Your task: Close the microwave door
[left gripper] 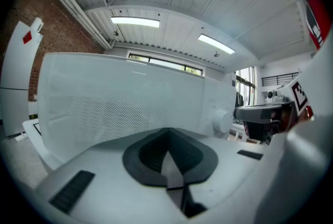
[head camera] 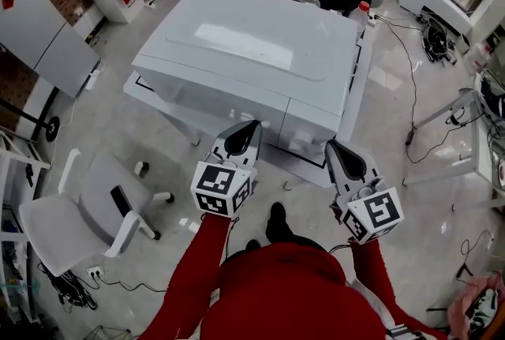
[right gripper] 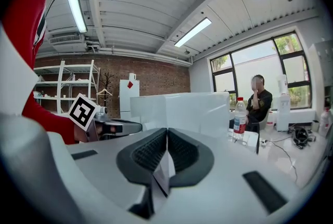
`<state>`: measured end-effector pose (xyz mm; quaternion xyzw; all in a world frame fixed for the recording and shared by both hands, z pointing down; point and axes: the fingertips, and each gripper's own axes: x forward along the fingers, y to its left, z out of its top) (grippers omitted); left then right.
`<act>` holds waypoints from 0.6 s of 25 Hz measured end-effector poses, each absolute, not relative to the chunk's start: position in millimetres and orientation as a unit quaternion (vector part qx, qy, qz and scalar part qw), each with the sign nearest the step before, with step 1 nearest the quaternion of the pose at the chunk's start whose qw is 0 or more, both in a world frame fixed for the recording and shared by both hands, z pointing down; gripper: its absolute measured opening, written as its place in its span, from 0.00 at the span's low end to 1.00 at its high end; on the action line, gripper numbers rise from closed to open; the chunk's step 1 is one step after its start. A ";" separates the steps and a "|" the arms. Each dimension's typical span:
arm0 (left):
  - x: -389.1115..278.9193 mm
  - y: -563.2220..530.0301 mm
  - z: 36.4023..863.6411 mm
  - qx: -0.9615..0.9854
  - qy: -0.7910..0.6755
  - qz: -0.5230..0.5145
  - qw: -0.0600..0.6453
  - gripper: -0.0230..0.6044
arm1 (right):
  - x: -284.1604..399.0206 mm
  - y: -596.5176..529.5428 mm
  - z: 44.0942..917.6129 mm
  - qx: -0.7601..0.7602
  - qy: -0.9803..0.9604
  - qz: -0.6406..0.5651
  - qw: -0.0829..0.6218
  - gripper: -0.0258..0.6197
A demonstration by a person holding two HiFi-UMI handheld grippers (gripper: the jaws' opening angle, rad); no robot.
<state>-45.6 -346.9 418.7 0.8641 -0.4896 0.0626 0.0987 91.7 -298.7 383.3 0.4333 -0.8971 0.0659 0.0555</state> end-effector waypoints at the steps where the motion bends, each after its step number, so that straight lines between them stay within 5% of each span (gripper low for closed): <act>1: -46.4 -346.7 418.4 0.863 -0.492 0.058 0.101 0.05 | 91.2 -298.9 383.3 0.434 -0.897 0.067 0.054 0.06; 15: -48.3 -336.7 413.7 0.865 -0.490 0.044 0.102 0.05 | 93.8 -295.9 380.9 0.431 -0.898 0.070 0.050 0.06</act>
